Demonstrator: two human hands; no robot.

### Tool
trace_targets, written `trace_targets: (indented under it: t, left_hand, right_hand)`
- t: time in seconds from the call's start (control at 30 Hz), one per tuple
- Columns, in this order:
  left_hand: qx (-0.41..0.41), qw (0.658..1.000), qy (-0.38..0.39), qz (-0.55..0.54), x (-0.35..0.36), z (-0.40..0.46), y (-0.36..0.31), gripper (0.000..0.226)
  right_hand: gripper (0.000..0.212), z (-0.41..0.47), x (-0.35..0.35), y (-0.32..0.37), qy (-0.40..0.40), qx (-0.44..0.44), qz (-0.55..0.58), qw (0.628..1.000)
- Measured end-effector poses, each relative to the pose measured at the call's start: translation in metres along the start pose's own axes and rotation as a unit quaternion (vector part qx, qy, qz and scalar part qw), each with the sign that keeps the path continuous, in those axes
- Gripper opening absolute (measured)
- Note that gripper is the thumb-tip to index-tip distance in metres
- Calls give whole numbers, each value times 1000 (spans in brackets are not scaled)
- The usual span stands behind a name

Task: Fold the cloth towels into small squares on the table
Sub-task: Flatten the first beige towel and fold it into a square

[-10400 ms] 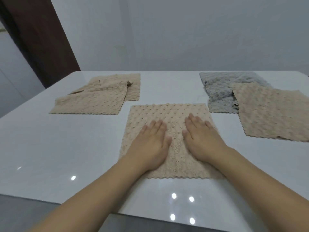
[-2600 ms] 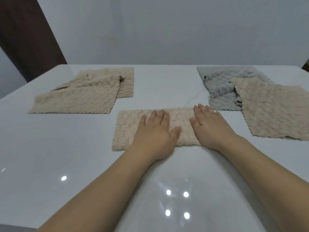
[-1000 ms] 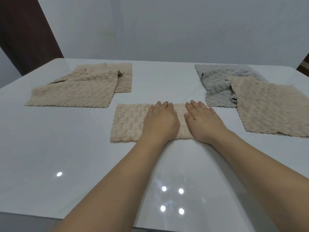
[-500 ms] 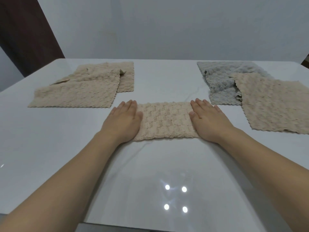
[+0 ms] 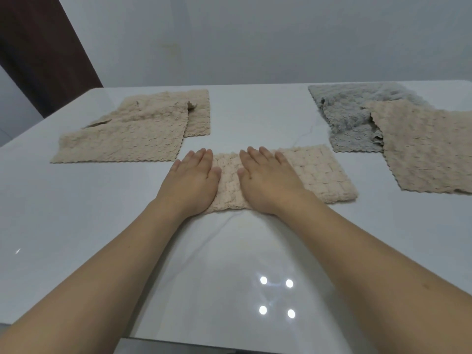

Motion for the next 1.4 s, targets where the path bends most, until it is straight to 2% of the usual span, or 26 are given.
trace_targets:
  t: [0.27, 0.37, 0.43, 0.53, 0.63, 0.73, 0.9, 1.03, 1.23, 1.33, 1.4]
  left_hand:
    - [3, 1000, 18, -5, -4, -3, -3, 59]
    - [-23, 998, 50, 24, -12, -3, -7, 59]
    - [-33, 997, 44, 53, -22, -1, -20, 60]
    - [43, 998, -4, 39, -20, 5, -71, 60]
    - [116, 993, 17, 26, 5, 7, -115, 61]
    - [121, 991, 39, 44, 8, 13, -96, 62]
    - [67, 995, 69, 29, -12, 12, -18, 58]
    - [78, 996, 26, -24, -15, 6, -10, 51]
    - [8, 990, -9, -141, -29, 13, -12, 28]
    - [34, 980, -48, -189, -35, 12, -5, 25]
    - [50, 965, -47, -253, -36, 8, -5, 27]
  right_hand:
    - [55, -25, -15, -81, 6, 86, -5, 996]
    - [56, -28, -15, -89, -3, 99, 8, 995]
    - [56, -27, -13, -87, -9, 98, 7, 995]
    - [56, -27, -14, -88, -9, 97, 10, 995]
    - [56, -27, -14, -90, -6, 93, 6, 996]
    - [56, -26, -13, -92, -4, 88, 4, 996]
    - [56, -27, -14, -92, 1, 90, 5, 996]
    - [56, -27, -14, -92, -1, 90, 8, 996]
    - [58, -27, -13, -89, -4, 89, 1, 996]
    - [59, -26, -15, -88, 8, 79, -1, 997]
    - [59, -26, -17, -87, 12, 70, -5, 997]
Point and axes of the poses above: each hand's wrist, its own z-axis towards the middle knuckle, its own x-axis out of the palm, y = z × x, the point moved 1 cm from there along z, towards the middle knuckle, and after that the axes turned 12 degrees about y, right-handed, at the moved point
